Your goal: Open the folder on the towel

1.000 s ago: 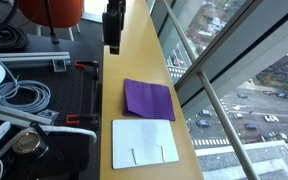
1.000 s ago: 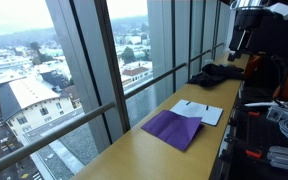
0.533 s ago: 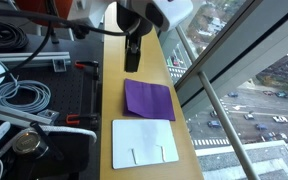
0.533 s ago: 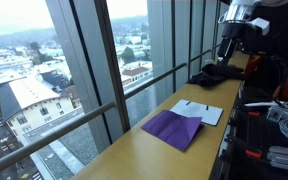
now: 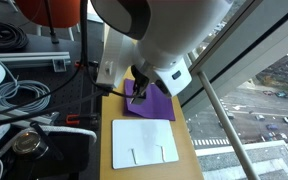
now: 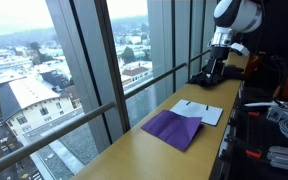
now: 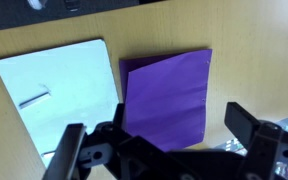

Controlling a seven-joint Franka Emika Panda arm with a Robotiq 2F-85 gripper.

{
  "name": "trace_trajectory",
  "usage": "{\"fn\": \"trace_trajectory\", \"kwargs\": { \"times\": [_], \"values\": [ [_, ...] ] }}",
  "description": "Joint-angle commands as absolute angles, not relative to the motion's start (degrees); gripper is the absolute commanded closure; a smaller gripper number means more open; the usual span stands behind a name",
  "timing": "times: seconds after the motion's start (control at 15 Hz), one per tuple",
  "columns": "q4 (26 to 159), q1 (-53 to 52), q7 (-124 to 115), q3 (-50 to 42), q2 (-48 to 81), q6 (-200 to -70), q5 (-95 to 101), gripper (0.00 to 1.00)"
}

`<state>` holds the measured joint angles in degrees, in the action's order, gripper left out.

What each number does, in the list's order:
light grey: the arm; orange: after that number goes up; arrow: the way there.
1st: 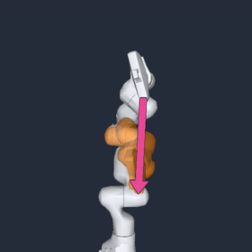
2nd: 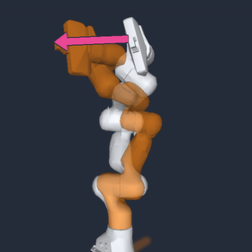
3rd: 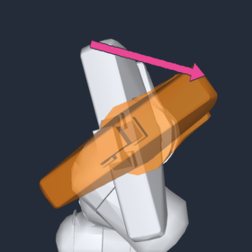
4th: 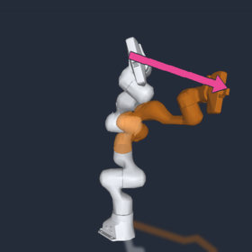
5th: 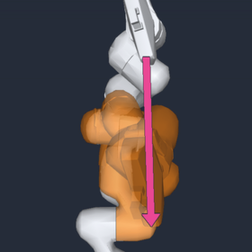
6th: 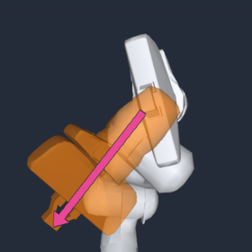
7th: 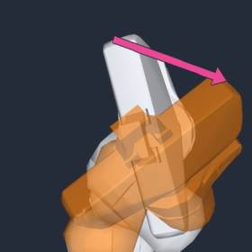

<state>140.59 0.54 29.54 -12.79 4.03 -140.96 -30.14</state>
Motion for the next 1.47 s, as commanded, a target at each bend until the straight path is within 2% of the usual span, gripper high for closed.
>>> {"fn": "trace_trajectory", "kwargs": {
  "times": [0.0, 0.53, 1.4],
  "values": [
    [134.87, 5.63, 32.20, -8.94, 13.58, -141.35, -32.92, 0.00],
    [125.33, 14.78, 31.83, -0.27, 27.06, -141.64, -32.55, 0.00],
    [115.74, 17.31, 28.20, 6.50, 41.83, -144.41, -30.39, 0.00]
  ]
}}
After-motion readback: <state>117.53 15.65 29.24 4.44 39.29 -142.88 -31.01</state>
